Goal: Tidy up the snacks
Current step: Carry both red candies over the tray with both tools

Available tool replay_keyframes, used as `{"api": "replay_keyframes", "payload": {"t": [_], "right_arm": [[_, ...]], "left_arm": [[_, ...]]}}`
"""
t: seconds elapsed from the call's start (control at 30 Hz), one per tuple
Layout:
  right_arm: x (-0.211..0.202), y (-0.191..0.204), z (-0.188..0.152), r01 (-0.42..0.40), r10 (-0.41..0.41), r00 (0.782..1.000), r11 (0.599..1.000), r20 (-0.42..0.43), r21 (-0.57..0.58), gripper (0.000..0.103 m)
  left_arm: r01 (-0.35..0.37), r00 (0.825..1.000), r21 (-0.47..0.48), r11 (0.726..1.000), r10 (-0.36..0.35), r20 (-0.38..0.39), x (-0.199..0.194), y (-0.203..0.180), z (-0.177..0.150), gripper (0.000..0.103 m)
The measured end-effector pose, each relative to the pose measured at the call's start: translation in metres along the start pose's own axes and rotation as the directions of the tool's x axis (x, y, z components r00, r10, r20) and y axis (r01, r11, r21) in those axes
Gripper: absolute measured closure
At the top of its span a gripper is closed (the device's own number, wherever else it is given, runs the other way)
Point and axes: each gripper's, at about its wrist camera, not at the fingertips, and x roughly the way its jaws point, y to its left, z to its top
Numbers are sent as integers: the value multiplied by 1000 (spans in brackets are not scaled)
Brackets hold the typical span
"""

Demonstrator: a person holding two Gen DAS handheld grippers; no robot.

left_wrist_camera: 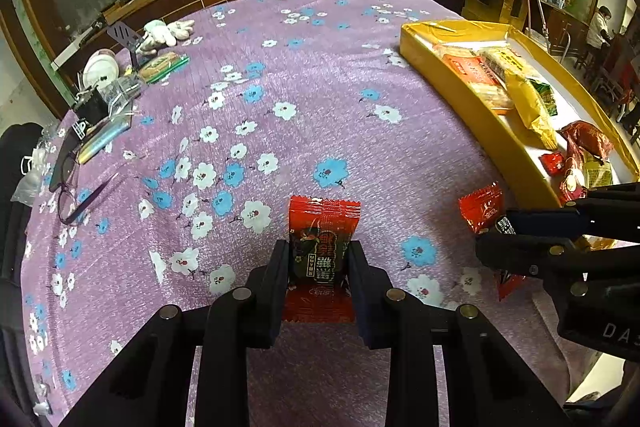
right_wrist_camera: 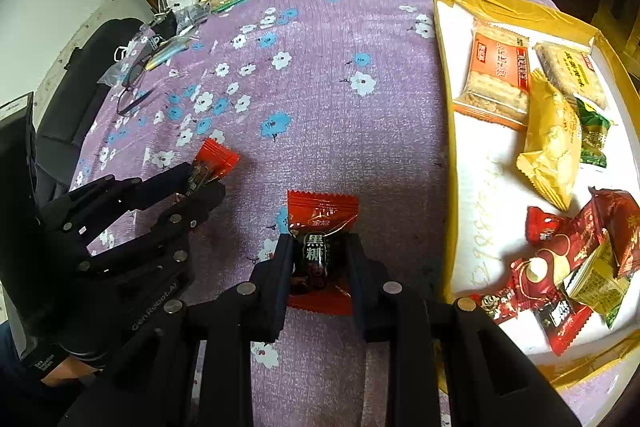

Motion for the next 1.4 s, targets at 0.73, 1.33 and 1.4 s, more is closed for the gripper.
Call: {"api": "replay_keyframes", "payload": {"t": [0.73,1.33,1.4], "right_arm": [[-53,-56,-9,-25,17,994,997,111,74,78],[-93,-142,-40,25,-60,987,974,151,226,78],[-96,-150,-43,30,-68,986,970,151,241,78]], "left_arm": [[-28,994,126,992,15,105,-36,-68,36,73],[45,989,265,963,-80,122,-37,-162,57,73],[52,989,274,960,-87,118,-36,-170,57,73]]}}
